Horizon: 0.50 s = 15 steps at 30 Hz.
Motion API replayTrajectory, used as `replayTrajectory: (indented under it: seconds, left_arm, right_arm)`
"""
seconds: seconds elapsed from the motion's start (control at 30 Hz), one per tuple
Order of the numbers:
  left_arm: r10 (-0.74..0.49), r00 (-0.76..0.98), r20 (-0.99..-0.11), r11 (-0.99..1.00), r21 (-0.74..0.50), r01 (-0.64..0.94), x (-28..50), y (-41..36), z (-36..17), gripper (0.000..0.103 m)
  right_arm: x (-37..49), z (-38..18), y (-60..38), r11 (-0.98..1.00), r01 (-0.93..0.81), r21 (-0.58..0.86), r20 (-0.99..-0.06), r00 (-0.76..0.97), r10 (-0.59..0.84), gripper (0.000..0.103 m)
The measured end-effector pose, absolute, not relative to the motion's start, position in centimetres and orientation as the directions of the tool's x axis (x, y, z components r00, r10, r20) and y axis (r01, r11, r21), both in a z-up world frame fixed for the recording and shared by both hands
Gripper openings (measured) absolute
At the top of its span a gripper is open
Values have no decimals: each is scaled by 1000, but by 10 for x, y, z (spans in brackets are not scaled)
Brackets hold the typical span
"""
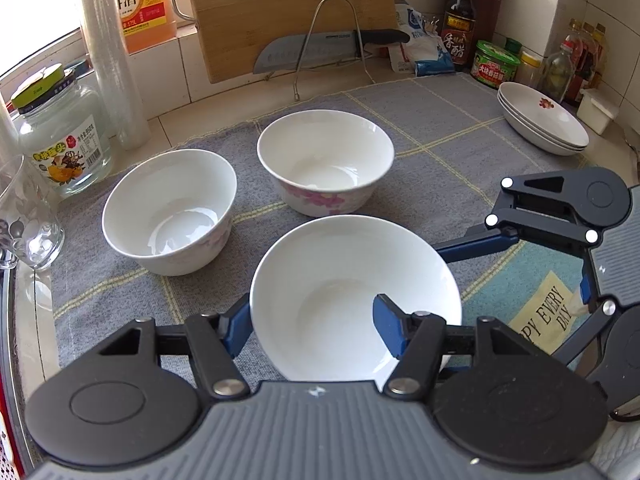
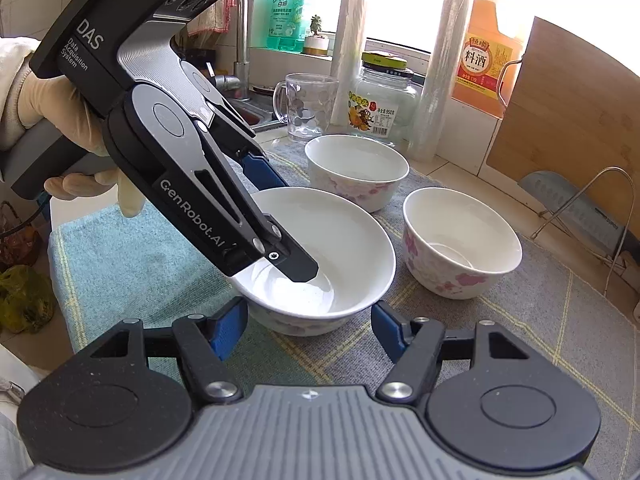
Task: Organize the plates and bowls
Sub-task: 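Lift and carry the white bowl with the left tool across the towel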
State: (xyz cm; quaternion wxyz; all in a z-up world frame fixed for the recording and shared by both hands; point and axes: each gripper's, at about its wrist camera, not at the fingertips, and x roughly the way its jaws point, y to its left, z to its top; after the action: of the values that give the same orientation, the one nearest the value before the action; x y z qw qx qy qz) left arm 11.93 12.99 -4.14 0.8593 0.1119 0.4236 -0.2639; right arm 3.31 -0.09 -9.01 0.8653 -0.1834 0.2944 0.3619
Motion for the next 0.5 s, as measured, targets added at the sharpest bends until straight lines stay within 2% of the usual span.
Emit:
replayTrajectory:
  seconds: [0.5]
  left_arm:
    - [-443,462,-768,760,-49,648,121,78,-37,63]
  right_arm:
    - [16,-82,-44,740,-658,-135,-653,621,433,73]
